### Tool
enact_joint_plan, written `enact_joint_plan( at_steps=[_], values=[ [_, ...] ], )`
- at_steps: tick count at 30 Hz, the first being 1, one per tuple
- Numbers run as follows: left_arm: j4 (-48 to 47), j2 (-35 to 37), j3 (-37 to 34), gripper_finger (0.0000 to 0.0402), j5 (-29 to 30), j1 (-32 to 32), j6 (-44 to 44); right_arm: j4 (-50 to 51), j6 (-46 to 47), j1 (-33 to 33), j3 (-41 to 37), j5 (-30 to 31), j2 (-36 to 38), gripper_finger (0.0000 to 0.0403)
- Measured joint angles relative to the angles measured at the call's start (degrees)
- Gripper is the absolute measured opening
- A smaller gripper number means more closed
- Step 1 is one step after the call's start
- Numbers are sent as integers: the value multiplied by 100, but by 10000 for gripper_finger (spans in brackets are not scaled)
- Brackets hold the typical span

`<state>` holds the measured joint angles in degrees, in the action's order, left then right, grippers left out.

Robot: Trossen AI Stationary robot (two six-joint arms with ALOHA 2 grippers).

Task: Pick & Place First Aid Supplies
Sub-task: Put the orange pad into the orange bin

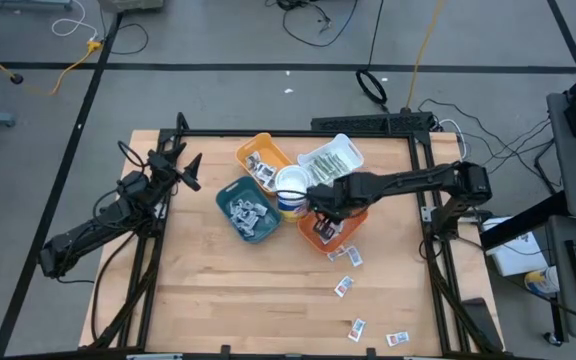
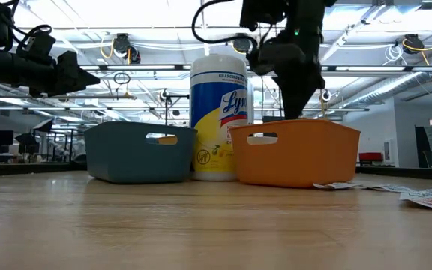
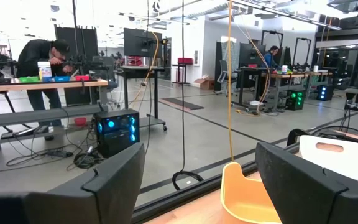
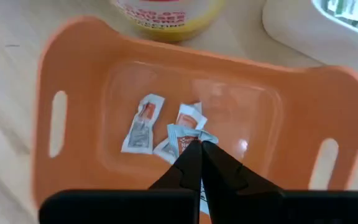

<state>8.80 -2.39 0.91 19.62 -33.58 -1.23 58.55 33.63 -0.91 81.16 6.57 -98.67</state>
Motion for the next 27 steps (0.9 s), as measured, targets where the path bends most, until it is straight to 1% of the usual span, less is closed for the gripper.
enact_joint_plan(
  at_steps=[4,7,9,11,13,18,20,23,27],
  values=[
    [0,0,0,308,0,0,0,-451,109,104,-282,89,0,0],
    [0,0,0,308,0,0,0,-517,158,116,-345,67,2,0],
    [0,-1,0,308,-2,1,0,-499,444,107,-347,42,2,8],
    [0,0,0,308,0,0,0,-470,648,35,-347,-220,4,27],
    [0,0,0,308,0,2,0,-444,662,-15,-349,-451,4,55],
    [0,0,0,308,0,0,0,-445,573,-20,-349,-576,23,138],
    [0,0,0,308,0,2,0,-427,288,-6,-352,-773,98,162],
    [0,0,0,308,0,2,0,-392,87,82,-333,-820,264,182],
    [0,0,0,308,0,2,0,-311,-459,287,-332,-837,479,187]
  ],
)
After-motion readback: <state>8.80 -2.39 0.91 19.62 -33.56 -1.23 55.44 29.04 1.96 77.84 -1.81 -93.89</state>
